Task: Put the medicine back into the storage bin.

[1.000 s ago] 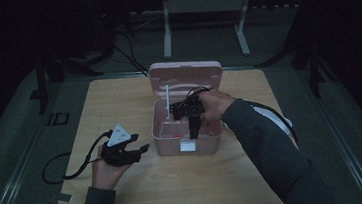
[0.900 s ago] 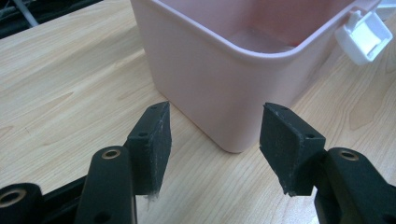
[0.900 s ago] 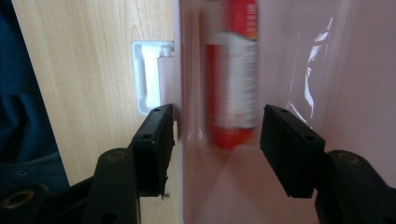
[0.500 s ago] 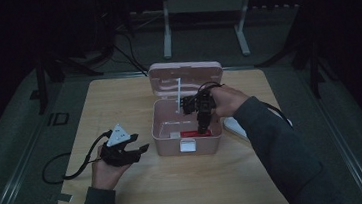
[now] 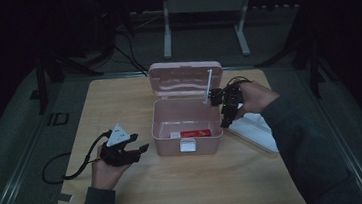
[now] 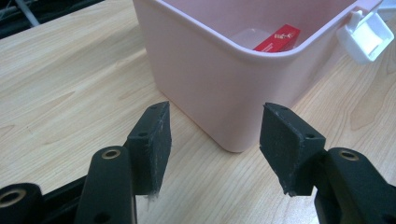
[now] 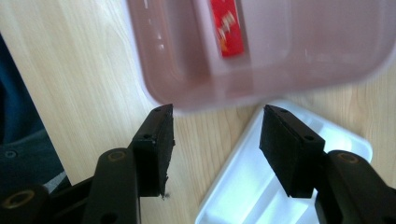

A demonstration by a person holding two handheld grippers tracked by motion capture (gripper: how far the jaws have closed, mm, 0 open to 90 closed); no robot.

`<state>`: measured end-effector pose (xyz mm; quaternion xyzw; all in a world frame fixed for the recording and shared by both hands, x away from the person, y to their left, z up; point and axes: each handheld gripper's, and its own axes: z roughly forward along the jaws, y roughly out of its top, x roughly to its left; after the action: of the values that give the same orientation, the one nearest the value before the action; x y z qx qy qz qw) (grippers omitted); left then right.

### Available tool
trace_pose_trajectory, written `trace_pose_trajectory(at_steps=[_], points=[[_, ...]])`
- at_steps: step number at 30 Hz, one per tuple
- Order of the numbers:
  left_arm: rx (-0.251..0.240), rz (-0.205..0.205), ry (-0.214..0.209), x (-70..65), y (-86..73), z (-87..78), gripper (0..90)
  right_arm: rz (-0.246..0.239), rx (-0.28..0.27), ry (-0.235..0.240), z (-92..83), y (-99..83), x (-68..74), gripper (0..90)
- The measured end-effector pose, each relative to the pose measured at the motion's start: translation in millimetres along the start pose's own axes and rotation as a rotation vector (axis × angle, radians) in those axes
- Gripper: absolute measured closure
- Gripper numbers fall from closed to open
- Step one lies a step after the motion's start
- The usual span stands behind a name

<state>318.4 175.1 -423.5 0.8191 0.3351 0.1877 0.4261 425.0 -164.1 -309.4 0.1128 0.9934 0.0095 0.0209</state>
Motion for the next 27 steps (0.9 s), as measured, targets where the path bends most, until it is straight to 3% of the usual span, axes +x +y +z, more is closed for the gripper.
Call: trace_pose_trajectory(at_steps=[12, 19, 27], points=[[0.001, 0.003, -0.004, -0.3, -0.1, 1.0, 43.3, 0.162, -0.042, -0.020, 9.6, -58.3, -36.5, 49.4], [0.000, 0.001, -0.003, -0.8, -0.3, 2.0, 43.3, 0.226, -0.019, -0.059, 30.7, -77.1, -53.9, 52.1], [0.004, -0.002, -0.005, -0.5, -0.7, 2.2, 43.3, 0.293, -0.004, -0.045, 61.0, -96.2, -71.1, 49.9]])
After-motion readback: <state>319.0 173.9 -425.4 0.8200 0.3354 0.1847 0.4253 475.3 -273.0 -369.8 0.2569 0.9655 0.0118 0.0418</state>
